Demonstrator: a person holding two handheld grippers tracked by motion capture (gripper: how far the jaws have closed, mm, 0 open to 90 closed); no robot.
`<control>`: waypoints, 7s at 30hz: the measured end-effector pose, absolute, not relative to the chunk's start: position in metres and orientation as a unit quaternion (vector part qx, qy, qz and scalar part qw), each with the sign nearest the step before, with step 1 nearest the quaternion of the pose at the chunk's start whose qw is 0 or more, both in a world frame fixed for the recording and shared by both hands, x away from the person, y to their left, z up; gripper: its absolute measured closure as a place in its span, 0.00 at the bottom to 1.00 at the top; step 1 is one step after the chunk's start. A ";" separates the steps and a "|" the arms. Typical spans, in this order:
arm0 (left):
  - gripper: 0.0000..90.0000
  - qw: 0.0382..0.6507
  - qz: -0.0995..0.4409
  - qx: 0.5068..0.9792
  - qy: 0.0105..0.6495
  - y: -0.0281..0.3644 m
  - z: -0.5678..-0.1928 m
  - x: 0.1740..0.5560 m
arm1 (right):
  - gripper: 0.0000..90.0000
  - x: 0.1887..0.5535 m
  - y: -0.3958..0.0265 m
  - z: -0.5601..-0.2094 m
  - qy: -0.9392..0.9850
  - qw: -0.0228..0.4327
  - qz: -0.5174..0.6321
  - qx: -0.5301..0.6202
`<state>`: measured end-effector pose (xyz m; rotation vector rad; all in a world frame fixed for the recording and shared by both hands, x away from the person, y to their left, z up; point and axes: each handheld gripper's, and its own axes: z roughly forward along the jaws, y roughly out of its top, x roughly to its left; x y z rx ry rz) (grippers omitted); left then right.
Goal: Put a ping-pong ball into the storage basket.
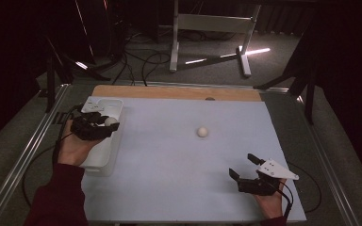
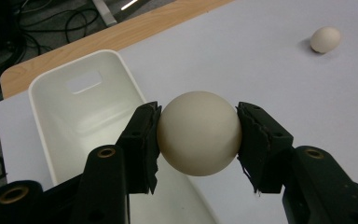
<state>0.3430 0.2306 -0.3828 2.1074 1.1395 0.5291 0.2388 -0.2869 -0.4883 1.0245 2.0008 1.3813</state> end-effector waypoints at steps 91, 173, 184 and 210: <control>0.00 0.360 0.203 0.789 0.455 0.214 -0.389 0.350 | 0.09 0.239 -0.286 -0.488 0.736 0.251 0.505 0.374; 0.00 0.400 0.159 0.832 0.349 0.098 -0.400 0.374 | 0.09 0.237 -0.288 -0.487 0.735 0.252 0.506 0.375; 0.00 0.400 0.146 0.840 0.337 0.082 -0.404 0.382 | 0.09 0.237 -0.288 -0.487 0.734 0.253 0.507 0.374; 0.00 0.375 0.103 0.861 0.327 0.054 -0.413 0.404 | 0.09 0.236 -0.289 -0.485 0.732 0.252 0.511 0.373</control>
